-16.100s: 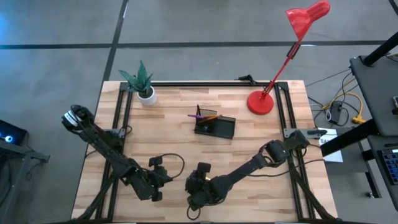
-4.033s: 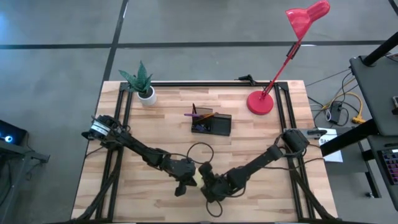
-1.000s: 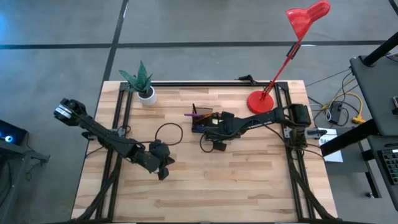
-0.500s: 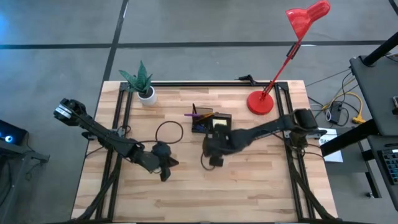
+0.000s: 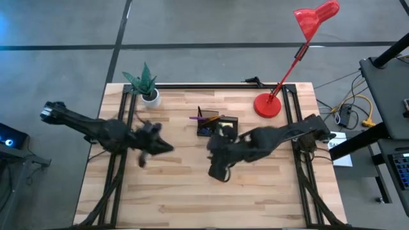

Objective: Pick and place office supplies into organizer
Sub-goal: Return to Home Position

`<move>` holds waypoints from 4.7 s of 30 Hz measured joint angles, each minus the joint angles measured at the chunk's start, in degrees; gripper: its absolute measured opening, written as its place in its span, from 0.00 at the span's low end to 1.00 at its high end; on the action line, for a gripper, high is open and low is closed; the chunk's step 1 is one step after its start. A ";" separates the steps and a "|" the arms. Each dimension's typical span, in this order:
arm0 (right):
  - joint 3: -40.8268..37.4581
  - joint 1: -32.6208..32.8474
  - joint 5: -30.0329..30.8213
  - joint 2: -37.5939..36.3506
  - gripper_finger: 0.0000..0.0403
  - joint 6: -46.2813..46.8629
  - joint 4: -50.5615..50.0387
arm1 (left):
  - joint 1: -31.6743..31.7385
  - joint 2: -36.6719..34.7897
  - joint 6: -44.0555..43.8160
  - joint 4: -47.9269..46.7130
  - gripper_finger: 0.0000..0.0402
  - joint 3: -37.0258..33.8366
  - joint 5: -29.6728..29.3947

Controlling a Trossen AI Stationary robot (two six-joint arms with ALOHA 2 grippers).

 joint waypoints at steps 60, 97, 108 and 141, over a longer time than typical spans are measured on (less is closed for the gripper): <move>-107.14 -6.61 -23.46 -106.75 0.41 -11.35 69.72 | 7.98 -42.18 15.82 22.60 0.00 -38.33 6.42; -116.38 -24.03 -23.50 -101.24 0.40 -6.38 65.29 | 28.31 -30.47 19.33 5.38 0.00 -38.63 9.06; -116.34 -23.96 -27.24 -101.12 0.38 -26.64 75.56 | 28.33 -36.26 -0.20 0.42 0.00 -38.73 -25.74; -116.38 -23.83 -26.75 -106.61 0.39 -14.96 77.16 | 27.77 -43.20 -0.33 11.39 0.00 -38.82 -24.06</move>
